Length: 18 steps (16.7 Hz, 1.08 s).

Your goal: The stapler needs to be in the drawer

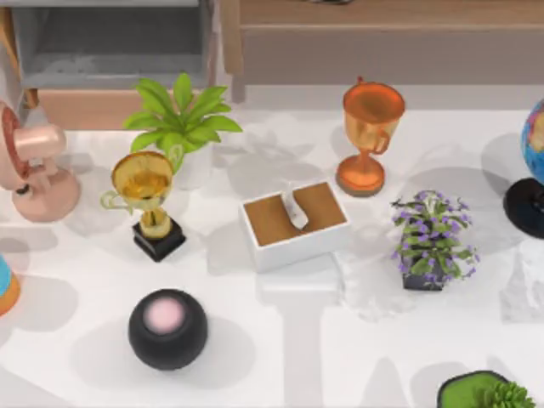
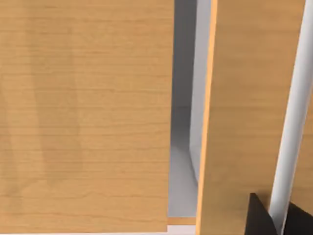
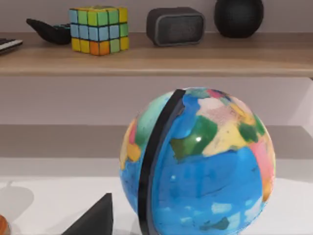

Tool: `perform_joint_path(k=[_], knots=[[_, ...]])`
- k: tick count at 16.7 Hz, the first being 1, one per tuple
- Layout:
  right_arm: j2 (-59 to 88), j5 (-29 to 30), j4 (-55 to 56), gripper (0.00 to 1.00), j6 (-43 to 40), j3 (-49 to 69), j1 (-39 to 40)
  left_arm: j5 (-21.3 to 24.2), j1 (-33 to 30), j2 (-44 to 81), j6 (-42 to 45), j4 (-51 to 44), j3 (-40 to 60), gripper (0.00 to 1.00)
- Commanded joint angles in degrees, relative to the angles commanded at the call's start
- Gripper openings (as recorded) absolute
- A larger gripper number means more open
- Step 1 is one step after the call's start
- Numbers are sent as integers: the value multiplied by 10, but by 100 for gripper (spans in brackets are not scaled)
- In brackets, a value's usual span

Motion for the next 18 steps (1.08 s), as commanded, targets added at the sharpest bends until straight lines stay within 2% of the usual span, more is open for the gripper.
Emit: perform_joint_path(k=[5, 13, 18], knots=[[0, 0, 0, 100, 0, 0, 0, -34, -40, 42, -5, -54, 107, 0], [0, 0, 0, 100, 0, 0, 0, -46, -44, 60, -4, -77, 138, 0], [0, 0, 0, 100, 0, 0, 0, -70, -71, 108, -6, -131, 247, 0]])
